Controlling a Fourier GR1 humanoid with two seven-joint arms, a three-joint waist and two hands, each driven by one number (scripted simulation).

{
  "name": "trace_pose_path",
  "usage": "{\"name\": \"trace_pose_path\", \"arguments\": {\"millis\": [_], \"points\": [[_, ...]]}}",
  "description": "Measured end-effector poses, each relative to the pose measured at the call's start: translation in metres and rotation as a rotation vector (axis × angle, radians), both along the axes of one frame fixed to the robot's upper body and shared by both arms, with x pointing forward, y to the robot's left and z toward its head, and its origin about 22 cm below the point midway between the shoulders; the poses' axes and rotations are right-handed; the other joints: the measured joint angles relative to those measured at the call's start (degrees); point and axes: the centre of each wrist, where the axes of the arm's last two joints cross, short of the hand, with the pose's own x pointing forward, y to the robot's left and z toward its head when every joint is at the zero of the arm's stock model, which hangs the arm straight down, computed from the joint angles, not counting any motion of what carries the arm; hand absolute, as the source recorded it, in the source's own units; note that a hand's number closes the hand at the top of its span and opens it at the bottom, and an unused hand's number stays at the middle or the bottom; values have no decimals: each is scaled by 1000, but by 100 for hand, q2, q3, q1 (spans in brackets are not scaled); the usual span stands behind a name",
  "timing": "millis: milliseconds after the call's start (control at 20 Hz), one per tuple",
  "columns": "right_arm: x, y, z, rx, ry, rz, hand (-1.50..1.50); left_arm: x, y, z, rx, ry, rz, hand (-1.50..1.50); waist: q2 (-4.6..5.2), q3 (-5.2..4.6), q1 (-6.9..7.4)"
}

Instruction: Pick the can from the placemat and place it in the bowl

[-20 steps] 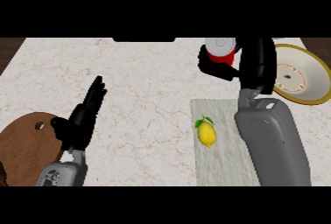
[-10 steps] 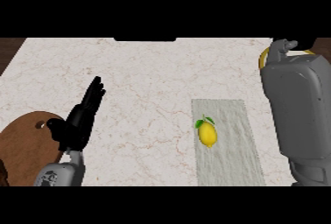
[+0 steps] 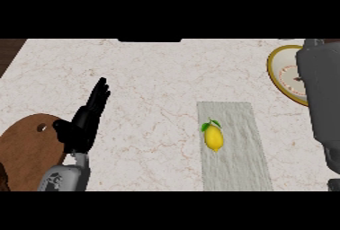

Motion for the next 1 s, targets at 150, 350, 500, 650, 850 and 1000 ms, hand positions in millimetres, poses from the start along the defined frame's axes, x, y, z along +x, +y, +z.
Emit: {"name": "trace_pose_path", "arguments": {"millis": [150, 350, 500, 650, 850, 1000], "points": [[10, -27, -15, -67, 43, -52, 150, 2, 2, 4, 4, -4, -7, 0, 14, 2, 32], [16, -61, -34, -105, 79, -107, 150, 2, -1, 5, -5, 1, -15, 0, 16, 3, 41], [20, -87, -49, -110, 94, -145, 150, 4, -8, 10, -6, -3, -20, 0, 27, 6, 64], [17, -113, -68, -130, 118, -172, 150, 6, -6, 8, 0, -5, -14, 0, 32, 7, 65], [10, -141, -95, -130, 152, -200, 150, 4, -7, 7, 2, -13, -19, 0, 39, 9, 88], [4, -160, -107, -97, 203, -194, 150, 3, -10, 8, -2, -17, -23, 0, 51, 12, 120]]}}
